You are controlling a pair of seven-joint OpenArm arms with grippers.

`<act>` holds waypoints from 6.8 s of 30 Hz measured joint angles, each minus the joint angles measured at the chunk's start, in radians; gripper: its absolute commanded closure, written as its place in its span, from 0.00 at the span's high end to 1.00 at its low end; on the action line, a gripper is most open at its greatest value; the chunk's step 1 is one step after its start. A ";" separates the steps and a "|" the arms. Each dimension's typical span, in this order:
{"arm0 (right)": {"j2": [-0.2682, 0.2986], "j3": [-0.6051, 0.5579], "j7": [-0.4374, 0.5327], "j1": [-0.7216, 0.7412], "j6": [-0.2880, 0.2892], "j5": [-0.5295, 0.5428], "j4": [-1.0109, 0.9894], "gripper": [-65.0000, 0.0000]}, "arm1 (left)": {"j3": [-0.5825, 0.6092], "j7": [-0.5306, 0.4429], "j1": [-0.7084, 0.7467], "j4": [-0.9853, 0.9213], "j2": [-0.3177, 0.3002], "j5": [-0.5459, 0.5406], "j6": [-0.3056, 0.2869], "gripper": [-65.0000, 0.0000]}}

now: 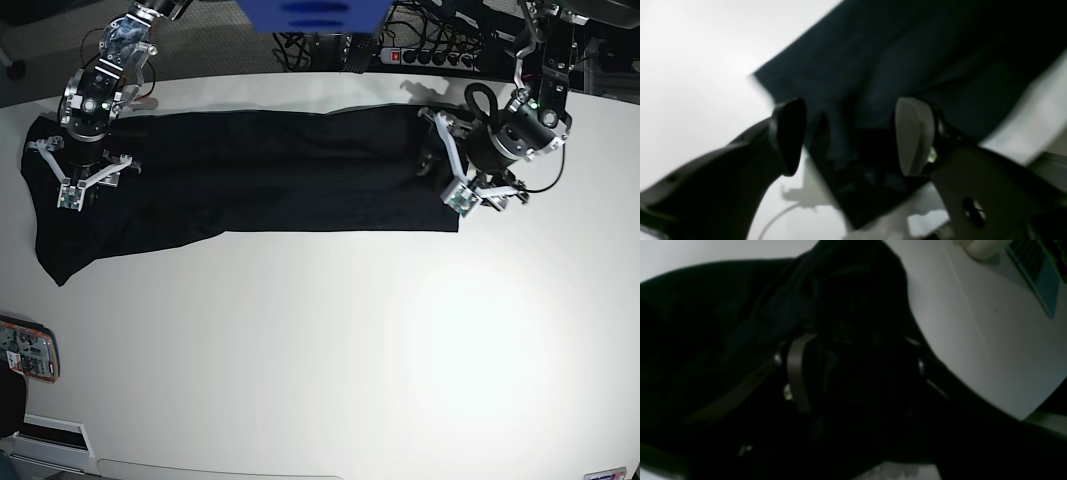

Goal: Fold the T-shirt properly
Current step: 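Fold the shirt strip over again lengthwise with both grippers, then release and move the left gripper to the strip's free end, then grasp the strip end with the left gripper and fold it toward the right gripper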

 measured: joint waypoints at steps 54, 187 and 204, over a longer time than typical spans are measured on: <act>0.103 -0.004 0.060 0.275 -0.004 -0.005 -0.088 0.51 | 0.010 -0.169 -0.180 -0.466 0.079 -0.045 -0.022 0.63; 0.042 -0.477 0.060 -0.069 0.000 -0.003 0.145 0.51 | -0.476 0.560 -0.479 -0.345 0.356 -0.536 0.195 0.00; 0.042 -0.478 0.060 -0.069 0.001 -0.004 0.145 0.51 | -0.272 0.561 -0.424 -0.403 0.476 -0.489 0.198 0.00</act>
